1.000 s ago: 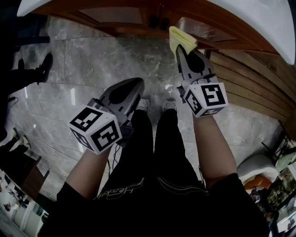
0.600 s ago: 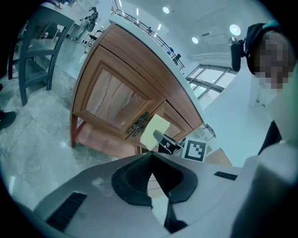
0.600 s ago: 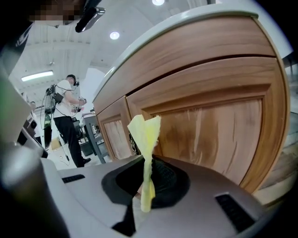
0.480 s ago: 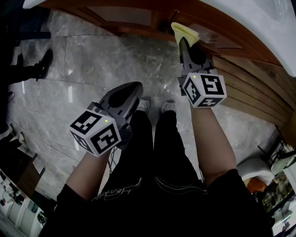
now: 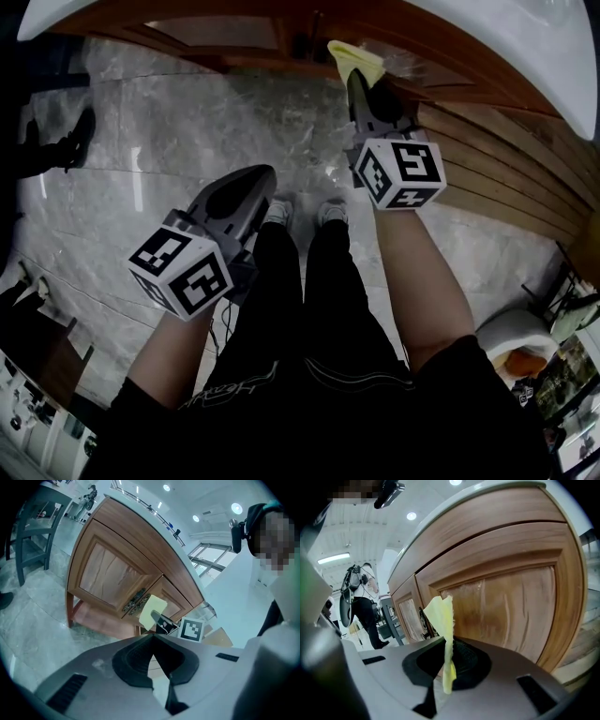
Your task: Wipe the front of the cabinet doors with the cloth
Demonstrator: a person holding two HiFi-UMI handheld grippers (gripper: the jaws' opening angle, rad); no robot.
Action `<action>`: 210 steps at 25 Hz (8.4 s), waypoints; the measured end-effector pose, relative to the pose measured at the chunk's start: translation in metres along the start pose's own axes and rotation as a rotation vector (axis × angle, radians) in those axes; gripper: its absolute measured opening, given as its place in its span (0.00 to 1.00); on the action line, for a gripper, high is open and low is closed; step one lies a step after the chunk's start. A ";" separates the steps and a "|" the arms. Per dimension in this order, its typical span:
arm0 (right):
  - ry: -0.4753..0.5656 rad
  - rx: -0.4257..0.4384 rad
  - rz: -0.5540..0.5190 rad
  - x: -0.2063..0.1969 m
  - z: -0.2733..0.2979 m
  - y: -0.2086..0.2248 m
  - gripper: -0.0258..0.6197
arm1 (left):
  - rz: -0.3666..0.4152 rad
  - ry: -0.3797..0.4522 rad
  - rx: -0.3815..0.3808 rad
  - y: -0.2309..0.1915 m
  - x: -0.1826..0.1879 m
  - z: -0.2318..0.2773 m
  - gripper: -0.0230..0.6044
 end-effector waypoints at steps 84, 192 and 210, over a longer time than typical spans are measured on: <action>0.009 0.097 0.058 -0.053 -0.044 0.016 0.10 | 0.057 -0.107 -0.024 0.017 -0.029 0.043 0.05; 0.119 0.575 -0.025 0.137 -0.500 -0.142 0.10 | 0.358 0.331 -0.083 0.344 -0.057 -0.224 0.05; 0.184 0.713 -0.138 0.124 -0.702 -0.288 0.10 | 0.640 0.448 -0.098 0.487 -0.169 -0.397 0.05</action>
Point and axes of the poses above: the fingertips, and each gripper's own axes: z forward along the fingers, y to its right, x out of its top, the point moved 5 cm from there along -z, backward along the fingers, and after that the axes turned 9 degrees about -y, right-handed, at the moved point
